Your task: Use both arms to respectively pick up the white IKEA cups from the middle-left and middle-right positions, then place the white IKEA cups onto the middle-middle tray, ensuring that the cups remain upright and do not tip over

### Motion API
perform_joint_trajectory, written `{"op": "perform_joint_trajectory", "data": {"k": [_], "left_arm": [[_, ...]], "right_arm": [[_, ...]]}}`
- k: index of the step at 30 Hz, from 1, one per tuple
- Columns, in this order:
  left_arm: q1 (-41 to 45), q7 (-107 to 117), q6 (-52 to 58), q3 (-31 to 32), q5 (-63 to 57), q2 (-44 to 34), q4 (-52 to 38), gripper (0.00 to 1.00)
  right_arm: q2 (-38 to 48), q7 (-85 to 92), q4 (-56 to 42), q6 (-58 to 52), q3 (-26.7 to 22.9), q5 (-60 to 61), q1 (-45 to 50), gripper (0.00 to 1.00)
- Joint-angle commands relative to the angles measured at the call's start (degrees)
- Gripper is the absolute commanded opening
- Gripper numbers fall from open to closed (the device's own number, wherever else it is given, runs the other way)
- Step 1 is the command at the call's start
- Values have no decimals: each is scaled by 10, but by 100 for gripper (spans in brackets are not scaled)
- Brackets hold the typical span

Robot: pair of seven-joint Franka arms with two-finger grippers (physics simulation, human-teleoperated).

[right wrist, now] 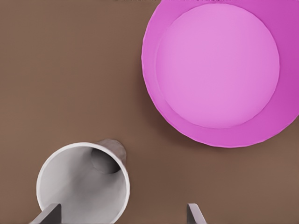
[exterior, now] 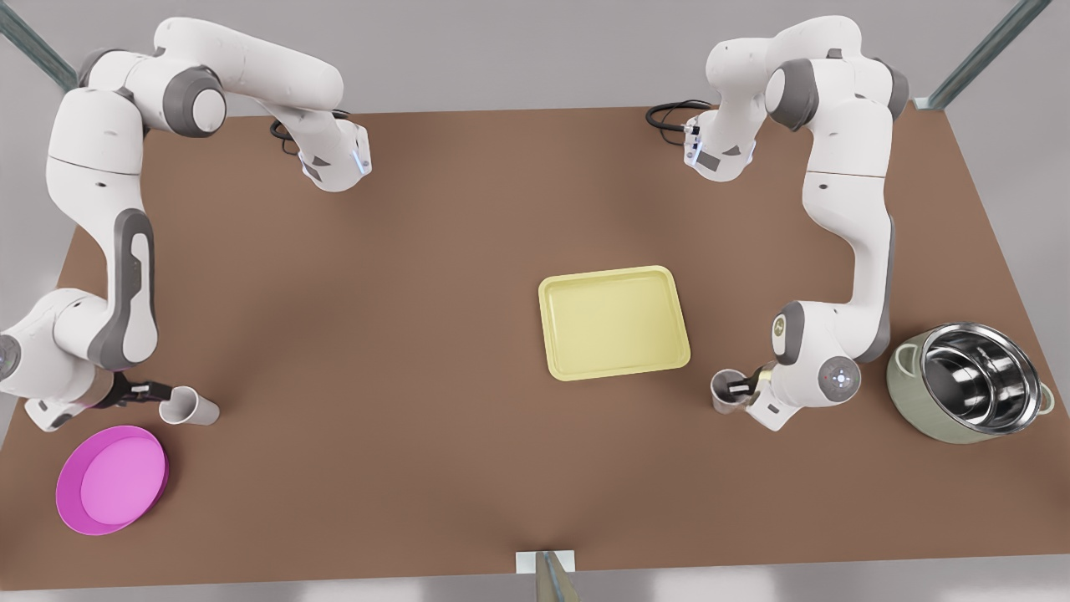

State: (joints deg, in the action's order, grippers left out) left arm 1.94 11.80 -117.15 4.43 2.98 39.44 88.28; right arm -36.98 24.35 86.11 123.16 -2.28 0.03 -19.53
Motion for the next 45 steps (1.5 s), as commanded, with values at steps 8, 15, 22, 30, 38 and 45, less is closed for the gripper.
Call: {"op": "perform_joint_trajectory", "data": {"k": [8, 15, 22, 30, 38, 45], "left_arm": [[57, 116, 30, -1, 13, -75, 44, 21], [114, 115, 31, -1, 85, -158, 179, 21], [134, 61, -15, 0, 168, -152, 234, 21], [134, 58, -51, 0, 164, -140, 237, 62], [134, 60, -1, -2, 149, -140, 240, 100], [132, 63, 73, -3, 124, -158, 243, 100]], "right_arm": [[-40, 106, 0, 82, 0, 23, -2, 100], [-57, 108, 8, 81, 0, 23, -9, 100], [-60, 107, 8, 74, 5, 22, -2, 33], [-42, 104, 7, 32, 67, 34, 14, 21], [-34, -83, -2, 22, 165, 32, 143, 21], [-41, -143, -33, 29, 172, 38, 286, 21]]}}
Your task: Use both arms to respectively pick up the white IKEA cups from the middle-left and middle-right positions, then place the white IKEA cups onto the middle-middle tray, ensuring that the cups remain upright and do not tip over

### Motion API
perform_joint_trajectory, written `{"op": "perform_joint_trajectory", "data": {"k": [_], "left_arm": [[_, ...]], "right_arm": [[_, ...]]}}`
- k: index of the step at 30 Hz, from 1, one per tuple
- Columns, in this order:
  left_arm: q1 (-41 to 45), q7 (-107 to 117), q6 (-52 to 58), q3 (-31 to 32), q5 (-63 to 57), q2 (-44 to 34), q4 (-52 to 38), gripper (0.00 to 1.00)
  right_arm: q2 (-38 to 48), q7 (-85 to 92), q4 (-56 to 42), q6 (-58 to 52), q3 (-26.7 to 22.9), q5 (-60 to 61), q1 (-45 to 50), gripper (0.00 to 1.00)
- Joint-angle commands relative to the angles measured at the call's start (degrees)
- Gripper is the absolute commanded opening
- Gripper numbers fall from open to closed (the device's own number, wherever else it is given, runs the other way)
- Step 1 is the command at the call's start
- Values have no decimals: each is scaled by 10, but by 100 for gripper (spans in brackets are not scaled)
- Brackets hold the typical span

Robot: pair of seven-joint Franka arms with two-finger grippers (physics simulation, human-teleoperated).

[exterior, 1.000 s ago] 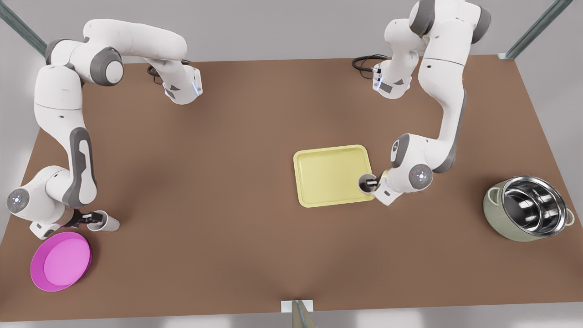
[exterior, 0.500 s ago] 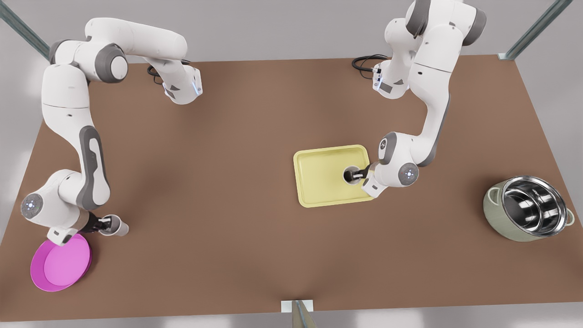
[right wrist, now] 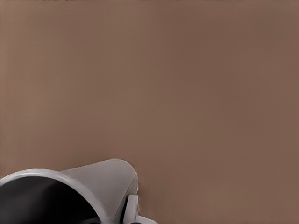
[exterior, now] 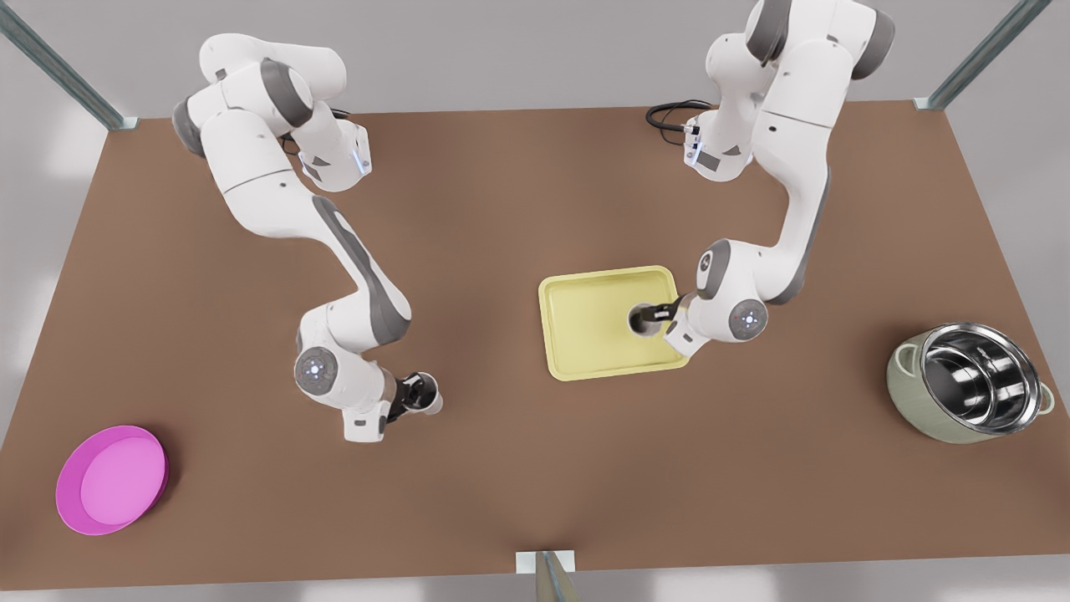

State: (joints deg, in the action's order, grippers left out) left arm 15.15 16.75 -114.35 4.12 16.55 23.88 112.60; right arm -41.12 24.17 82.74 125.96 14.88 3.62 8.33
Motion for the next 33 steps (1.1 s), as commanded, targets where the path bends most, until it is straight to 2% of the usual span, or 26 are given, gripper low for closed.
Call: {"op": "perform_joint_trajectory", "data": {"k": [1, 6, 9, 11, 13, 15, 17, 18, 20, 26, 28, 29, 33], "left_arm": [[0, 14, 51, 0, -12, -6, 0, 100], [0, 15, 46, 0, -11, -4, -2, 100], [-3, 14, 48, -1, -11, -5, -3, 100], [-3, 9, 74, -24, -15, -28, -6, 100], [-9, 11, 194, -42, -85, -71, -58, 100], [-16, 11, 291, -70, -105, -96, -163, 100], [-14, -17, 371, -66, -211, -116, -257, 100], [-17, -202, 393, -67, -245, -137, -273, 100], [-10, -216, 438, -64, -249, -96, -344, 100], [-7, -214, 440, -50, -223, -96, -368, 100], [-14, -214, 437, -53, -209, -97, -386, 100], [-15, -214, 436, -53, -209, -96, -386, 100], [-17, -214, 437, -53, -207, -92, -384, 100]], "right_arm": [[0, -160, -7, 1, 2, 2, 21, 21], [-11, -176, -25, 1, 2, 3, 110, 21], [-37, -188, -77, 1, 2, 4, 185, 21], [-54, -200, -102, 1, 2, 5, 219, 21], [-77, -210, -144, -5, 1, 5, 244, 21], [-113, -222, -183, -5, -1, 3, 263, 21], [-142, -233, -212, -5, -5, 1, 275, 21], [-152, -233, -222, -5, -6, 1, 276, 21], [-164, -233, -226, 0, -6, -2, 277, 21], [-179, -235, -226, 2, -6, -2, 278, 21], [-180, -233, -226, 3, -6, -2, 278, 79], [-181, -231, -226, 9, -9, -4, 278, 100], [-180, -226, -226, 16, -10, -5, 278, 100]]}}
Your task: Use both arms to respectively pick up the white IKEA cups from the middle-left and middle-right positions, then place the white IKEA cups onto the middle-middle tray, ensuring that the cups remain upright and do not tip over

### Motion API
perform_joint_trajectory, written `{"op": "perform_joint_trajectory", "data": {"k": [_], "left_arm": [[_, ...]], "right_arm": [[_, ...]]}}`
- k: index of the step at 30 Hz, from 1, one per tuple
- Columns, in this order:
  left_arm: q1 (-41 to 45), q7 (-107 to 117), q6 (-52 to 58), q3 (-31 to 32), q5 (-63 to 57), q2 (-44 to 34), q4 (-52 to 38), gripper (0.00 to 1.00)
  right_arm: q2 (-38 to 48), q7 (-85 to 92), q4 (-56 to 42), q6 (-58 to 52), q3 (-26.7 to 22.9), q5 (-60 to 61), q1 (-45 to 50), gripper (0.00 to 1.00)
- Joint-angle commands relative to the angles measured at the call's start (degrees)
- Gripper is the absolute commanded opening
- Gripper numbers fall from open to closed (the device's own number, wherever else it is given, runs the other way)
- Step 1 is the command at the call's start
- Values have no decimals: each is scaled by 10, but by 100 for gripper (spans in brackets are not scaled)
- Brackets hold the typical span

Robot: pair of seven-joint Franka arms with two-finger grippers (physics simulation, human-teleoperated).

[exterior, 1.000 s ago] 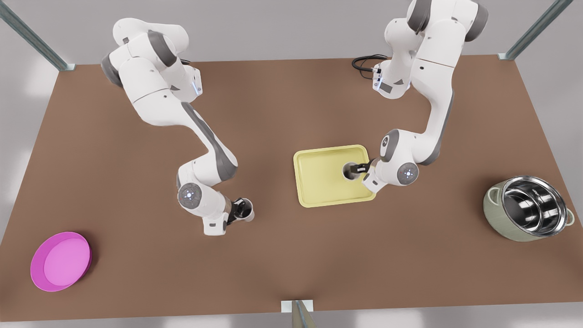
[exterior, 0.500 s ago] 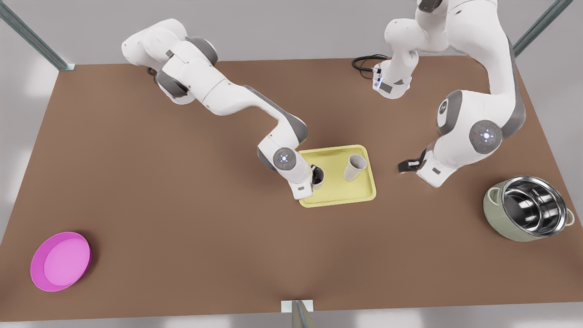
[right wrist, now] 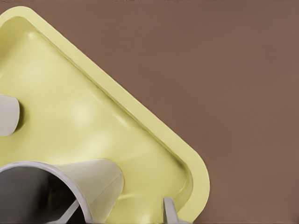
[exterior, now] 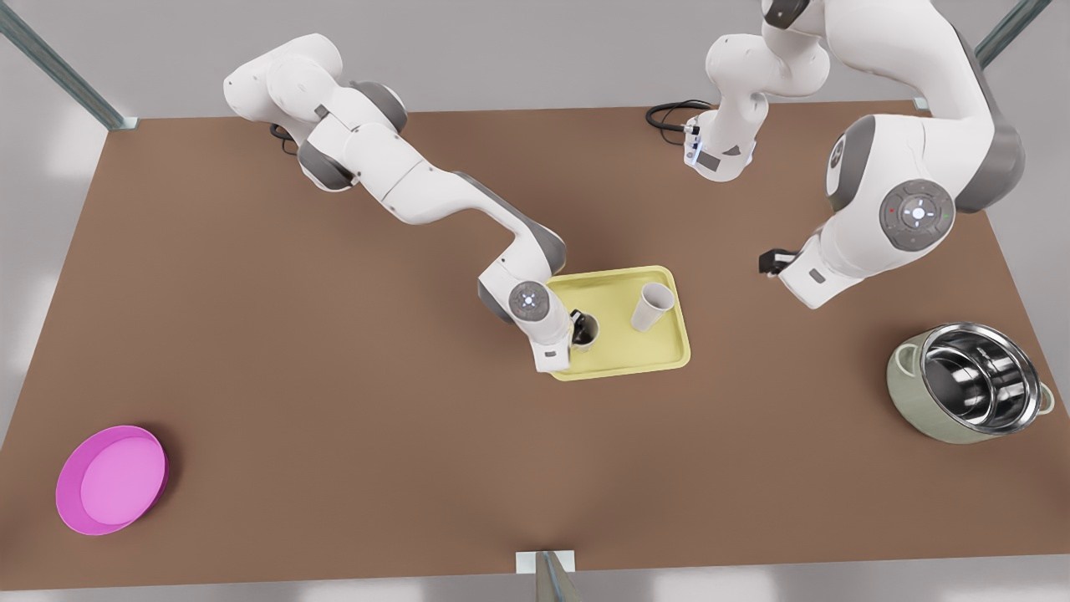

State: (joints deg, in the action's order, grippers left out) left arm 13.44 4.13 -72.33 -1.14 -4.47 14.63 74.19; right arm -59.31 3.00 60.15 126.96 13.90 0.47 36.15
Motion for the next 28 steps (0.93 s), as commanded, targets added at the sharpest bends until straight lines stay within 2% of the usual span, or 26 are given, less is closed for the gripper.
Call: {"op": "perform_joint_trajectory", "data": {"k": [1, 8, 10, 11, 13, 15, 16, 17, 18, 19, 21, 22, 24, 26, 28], "left_arm": [[0, -88, 17, 0, 3, 0, 0, 100], [-1, -88, 22, 0, 4, 4, 5, 100], [-1, -88, 22, 0, 4, 5, 5, 100], [-1, -88, 22, 0, 4, 5, 5, 100], [0, -88, 22, 0, 4, 5, 5, 100], [-1, -88, 22, 0, 4, 5, 5, 100], [-1, -88, 22, 0, 4, 8, 5, 100], [0, -88, 22, 0, 4, 8, 5, 100], [0, -88, 22, 0, 4, 8, 5, 100], [0, -88, 22, 0, 4, 8, 4, 100], [0, -88, 23, 1, 4, 8, 4, 100], [1, -88, 24, 1, 4, 8, 4, 100], [0, -88, 24, 1, 4, 8, 4, 100], [1, -88, 24, 1, 4, 8, 5, 100], [0, -89, 24, 1, 4, 8, 5, 100]], "right_arm": [[2, -12, 0, 8, 0, 27, -1, 100], [39, -12, 0, -16, 6, 37, -4, 100], [75, -15, 1, -61, 6, 38, -6, 100], [97, -32, 9, -108, 5, 38, -7, 100], [153, -136, 12, -288, 0, 30, -46, 100], [162, -136, 12, -477, -7, -4, -161, 100], [162, -121, 28, -522, -14, -101, -214, 100], [163, -71, 30, -528, -13, -127, -291, 100], [173, -71, 23, -528, -18, -130, -328, 100], [218, -62, 24, -528, -43, -136, -334, 100], [320, -46, 33, -530, -60, -128, -333, 100], [329, -47, 32, -524, -77, -123, -329, 100], [416, -56, 117, -512, -80, -122, -331, 100], [453, -55, 157, -509, -107, -86, -335, 100], [459, -54, 166, -509, -109, -77, -335, 100]]}}
